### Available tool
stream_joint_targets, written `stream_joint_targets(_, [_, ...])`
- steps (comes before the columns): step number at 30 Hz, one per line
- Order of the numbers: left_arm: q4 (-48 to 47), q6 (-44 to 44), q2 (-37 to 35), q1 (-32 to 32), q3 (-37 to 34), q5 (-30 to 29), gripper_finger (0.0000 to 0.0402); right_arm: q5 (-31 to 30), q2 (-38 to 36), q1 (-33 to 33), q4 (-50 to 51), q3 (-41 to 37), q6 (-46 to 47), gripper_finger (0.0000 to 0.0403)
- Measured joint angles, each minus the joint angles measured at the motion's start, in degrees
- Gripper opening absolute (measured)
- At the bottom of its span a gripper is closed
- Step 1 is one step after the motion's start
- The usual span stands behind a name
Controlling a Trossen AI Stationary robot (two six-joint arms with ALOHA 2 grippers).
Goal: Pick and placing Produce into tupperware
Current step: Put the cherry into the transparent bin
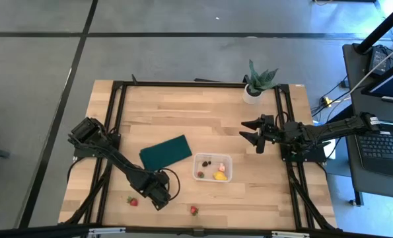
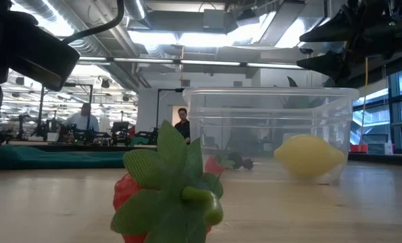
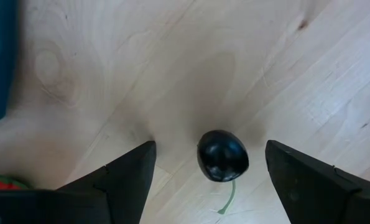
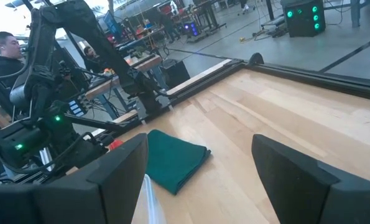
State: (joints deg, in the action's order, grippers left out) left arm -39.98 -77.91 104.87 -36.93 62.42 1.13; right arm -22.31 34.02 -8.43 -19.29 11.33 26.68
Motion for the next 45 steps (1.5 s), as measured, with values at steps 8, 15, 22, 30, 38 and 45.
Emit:
stream_joint_targets(8, [-0.5, -0.2, 0.1, 0.0, 0.5, -1.8, 0.0294, 0.0, 0.0, 0.0, 0.2, 0.0, 0.0, 0.0289])
stream_joint_targets(15, [-0.4, -0.3, 0.2, -0.1, 0.6, -4.9, 0.0294, 0.0, 0.0, 0.0, 0.3, 0.0, 0.0, 0.0289])
stream_joint_targets(22, [-0.9, -2.5, 0.2, 0.1, 0.6, -4.0, 0.0294, 0.0, 0.0, 0.0, 0.3, 0.0, 0.0, 0.0289])
stream_joint_targets(30, [-1.3, -2.3, 0.2, 0.1, 0.6, -2.3, 0.0290, 0.0, 0.0, 0.0, 0.3, 0.0, 0.0, 0.0289])
stream_joint_targets(38, [-1.7, -2.4, 0.2, 0.1, 0.6, -1.8, 0.0249, 0.0, 0.0, 0.0, 0.3, 0.0, 0.0, 0.0289])
stream_joint_targets(45, [-2.0, -2.4, 0.2, 0.1, 0.5, -0.3, 0.0222, 0.0, 0.0, 0.0, 0.3, 0.0, 0.0, 0.0289])
